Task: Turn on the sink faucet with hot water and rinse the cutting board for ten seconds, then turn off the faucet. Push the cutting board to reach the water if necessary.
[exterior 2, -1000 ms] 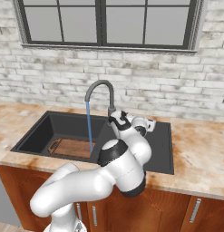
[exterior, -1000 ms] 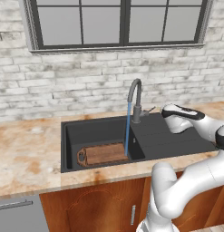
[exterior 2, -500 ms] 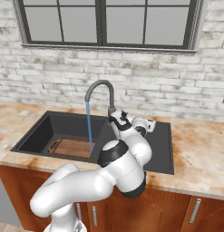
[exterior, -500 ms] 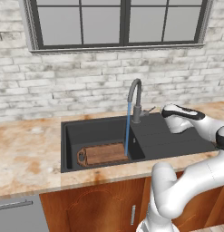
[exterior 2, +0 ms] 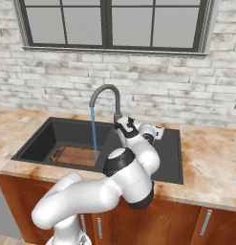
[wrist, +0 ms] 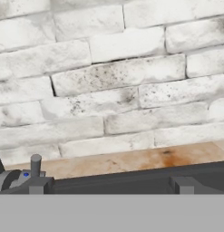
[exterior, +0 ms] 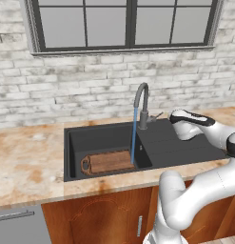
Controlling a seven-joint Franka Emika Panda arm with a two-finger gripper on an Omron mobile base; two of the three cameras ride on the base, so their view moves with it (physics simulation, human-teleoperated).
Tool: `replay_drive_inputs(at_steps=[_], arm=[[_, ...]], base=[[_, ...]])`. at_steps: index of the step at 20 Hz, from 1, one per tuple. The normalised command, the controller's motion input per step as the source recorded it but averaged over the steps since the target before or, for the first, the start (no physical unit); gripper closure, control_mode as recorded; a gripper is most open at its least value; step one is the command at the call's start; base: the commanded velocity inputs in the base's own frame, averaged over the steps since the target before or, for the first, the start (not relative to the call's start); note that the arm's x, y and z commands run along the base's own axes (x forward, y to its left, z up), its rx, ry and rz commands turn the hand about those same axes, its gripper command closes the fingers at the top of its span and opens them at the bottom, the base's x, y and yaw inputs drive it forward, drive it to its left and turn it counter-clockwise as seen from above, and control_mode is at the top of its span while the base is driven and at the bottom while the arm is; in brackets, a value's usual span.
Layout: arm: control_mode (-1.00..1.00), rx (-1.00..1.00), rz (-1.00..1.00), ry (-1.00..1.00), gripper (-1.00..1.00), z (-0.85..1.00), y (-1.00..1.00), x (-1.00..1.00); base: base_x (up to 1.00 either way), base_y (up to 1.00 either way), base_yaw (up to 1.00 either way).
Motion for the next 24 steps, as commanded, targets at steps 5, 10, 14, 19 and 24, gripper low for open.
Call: replay_drive_inputs(at_steps=[5,10,14,19,24], arm=[[-1.0,0.0,0.0,0.0,-1.0,0.0,0.0,0.0],[-1.0,0.0,0.0,0.0,-1.0,0.0,0.0,0.0],[-1.0,0.0,0.0,0.0,-1.0,0.0,0.0,0.0],[-1.0,0.0,0.0,0.0,-1.0,0.0,0.0,0.0],[-1.0,0.0,0.0,0.0,-1.0,0.0,0.0,0.0]], base=[[0.0,0.0,0.0],[0.0,0.0,0.0],[0.0,0.0,0.0],[0.0,0.0,0.0],[0.0,0.0,0.0]])
